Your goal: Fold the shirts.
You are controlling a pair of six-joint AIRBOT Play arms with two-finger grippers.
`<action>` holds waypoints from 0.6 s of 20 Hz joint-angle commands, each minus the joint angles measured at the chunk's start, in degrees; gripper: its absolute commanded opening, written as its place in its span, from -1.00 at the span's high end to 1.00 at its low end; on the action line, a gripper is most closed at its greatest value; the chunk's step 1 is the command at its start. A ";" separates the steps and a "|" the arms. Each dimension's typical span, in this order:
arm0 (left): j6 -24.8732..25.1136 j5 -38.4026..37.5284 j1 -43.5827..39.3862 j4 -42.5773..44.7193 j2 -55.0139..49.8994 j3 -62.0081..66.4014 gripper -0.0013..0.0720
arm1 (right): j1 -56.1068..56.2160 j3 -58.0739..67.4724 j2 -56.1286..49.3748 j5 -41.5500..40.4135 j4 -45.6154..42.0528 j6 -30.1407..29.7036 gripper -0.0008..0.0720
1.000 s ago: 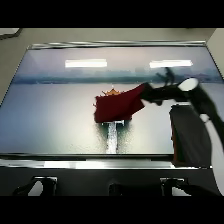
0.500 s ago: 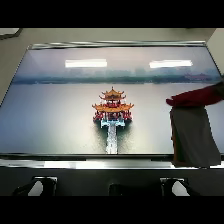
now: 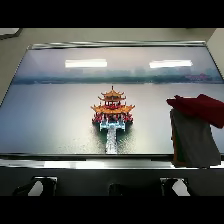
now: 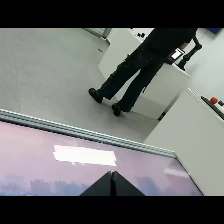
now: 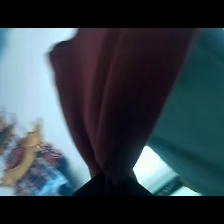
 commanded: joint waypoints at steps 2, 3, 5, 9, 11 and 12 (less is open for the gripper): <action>0.24 0.00 0.04 0.02 -0.09 -0.02 0.89 | -0.66 -3.96 -0.92 4.66 -19.41 0.48 0.87; 0.24 -0.02 0.04 0.09 -0.11 -0.02 0.89 | -0.61 -7.93 -0.59 4.66 -19.34 0.70 0.87; 0.22 -0.02 0.04 1.25 -0.09 -0.02 0.89 | -0.61 -17.86 1.29 3.80 -19.91 0.48 0.87; 0.20 -0.02 -0.22 1.51 -0.15 -0.02 0.89 | -0.61 -35.91 5.42 -3.76 -23.02 1.07 0.87; 0.20 0.00 -0.59 1.51 -0.15 -0.02 0.89 | -0.61 -39.95 5.51 -6.60 -22.97 2.36 0.87; 0.20 0.00 -0.94 1.51 -0.15 -0.02 0.89 | -0.61 -40.39 5.51 -7.80 -22.97 3.15 0.78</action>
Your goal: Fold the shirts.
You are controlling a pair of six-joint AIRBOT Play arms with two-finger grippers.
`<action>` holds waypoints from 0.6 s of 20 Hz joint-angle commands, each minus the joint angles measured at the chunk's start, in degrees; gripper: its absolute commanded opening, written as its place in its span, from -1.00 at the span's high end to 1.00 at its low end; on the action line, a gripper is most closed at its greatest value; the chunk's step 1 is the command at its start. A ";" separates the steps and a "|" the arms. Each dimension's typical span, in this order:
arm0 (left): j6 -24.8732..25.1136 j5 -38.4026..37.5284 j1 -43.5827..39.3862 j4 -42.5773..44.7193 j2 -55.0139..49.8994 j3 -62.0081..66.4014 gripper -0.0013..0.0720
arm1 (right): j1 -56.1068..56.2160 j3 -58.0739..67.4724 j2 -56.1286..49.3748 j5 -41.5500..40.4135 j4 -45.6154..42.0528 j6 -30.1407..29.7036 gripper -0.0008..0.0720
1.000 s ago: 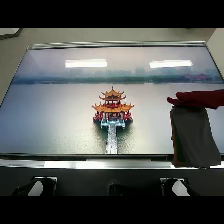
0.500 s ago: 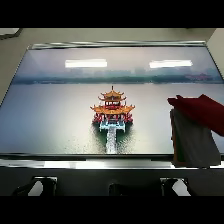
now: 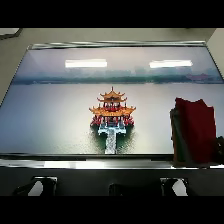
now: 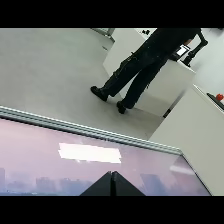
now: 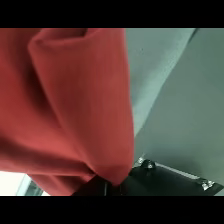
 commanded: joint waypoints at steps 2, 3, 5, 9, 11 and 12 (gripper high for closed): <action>0.00 0.07 -1.29 0.13 -0.04 -0.02 0.89 | -0.02 -5.51 0.87 -8.57 -1.22 1.51 -0.41; 0.02 0.31 -2.01 0.15 -0.11 -0.02 0.89 | -0.02 -3.78 0.87 -9.77 -1.36 -1.60 -0.77; 1.36 1.99 -3.93 1.40 -0.46 0.00 0.90 | -0.02 3.32 0.87 -14.51 -2.36 -7.78 -0.78; -9.42 9.86 -13.60 34.29 -3.91 0.04 0.91 | 5.35 24.30 0.87 -31.61 1.40 -9.31 -0.73; -26.56 5.03 -21.94 62.71 -9.14 -0.02 0.90 | 15.93 29.35 0.87 -37.46 4.22 -9.27 -0.72; -32.37 -0.13 -26.12 72.74 -12.37 -0.02 0.90 | 22.84 29.59 0.87 -38.53 5.31 -8.48 -0.72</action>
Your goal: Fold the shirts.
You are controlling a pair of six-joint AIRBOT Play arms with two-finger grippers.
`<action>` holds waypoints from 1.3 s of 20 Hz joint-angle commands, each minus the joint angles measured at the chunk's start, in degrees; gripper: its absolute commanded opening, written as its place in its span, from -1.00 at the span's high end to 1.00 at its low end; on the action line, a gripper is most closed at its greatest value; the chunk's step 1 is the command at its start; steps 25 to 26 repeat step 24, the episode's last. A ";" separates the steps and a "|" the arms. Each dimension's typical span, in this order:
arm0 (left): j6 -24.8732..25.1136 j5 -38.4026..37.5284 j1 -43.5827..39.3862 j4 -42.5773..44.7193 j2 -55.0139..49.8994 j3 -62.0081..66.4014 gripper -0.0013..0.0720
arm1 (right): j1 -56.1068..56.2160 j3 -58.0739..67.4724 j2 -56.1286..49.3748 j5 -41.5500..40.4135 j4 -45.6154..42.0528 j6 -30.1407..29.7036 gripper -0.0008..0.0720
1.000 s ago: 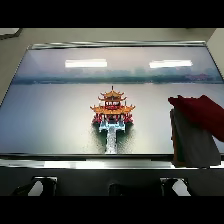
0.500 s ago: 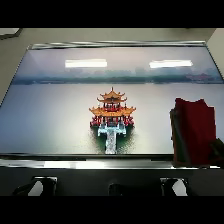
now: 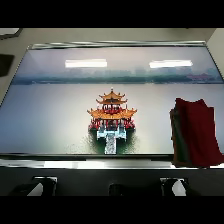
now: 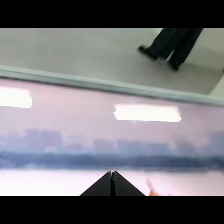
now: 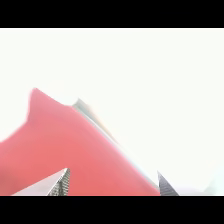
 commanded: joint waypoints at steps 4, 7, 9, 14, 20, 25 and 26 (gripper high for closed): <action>-20.50 -21.14 -17.70 32.59 -14.19 -5.77 -0.22 | 36.63 0.74 -4.37 -1.46 2.43 8.04 -0.73; -23.45 -20.11 -20.74 26.38 -12.55 -19.21 -0.97 | 45.70 -6.73 -11.26 8.20 5.42 10.12 -0.66; -27.43 -15.17 -21.77 26.69 -8.96 -25.27 -0.95 | 47.87 -8.39 -13.90 10.71 4.44 10.10 -0.66; -26.84 -14.86 -21.77 26.82 -7.87 -25.83 -0.96 | 48.09 -8.35 -14.34 10.21 2.49 10.05 -0.68; -26.84 -14.86 -21.77 26.82 -7.85 -25.83 -0.96 | 48.09 -8.35 -14.34 10.21 2.49 10.08 -0.68; -26.84 -14.86 -21.77 26.82 -7.85 -25.83 -0.96 | 48.09 -8.35 -14.34 10.21 2.49 10.05 -0.68; -26.84 -14.86 -21.77 26.82 -7.85 -25.83 -0.96 | 48.09 -8.35 -14.34 10.21 2.49 10.05 -0.68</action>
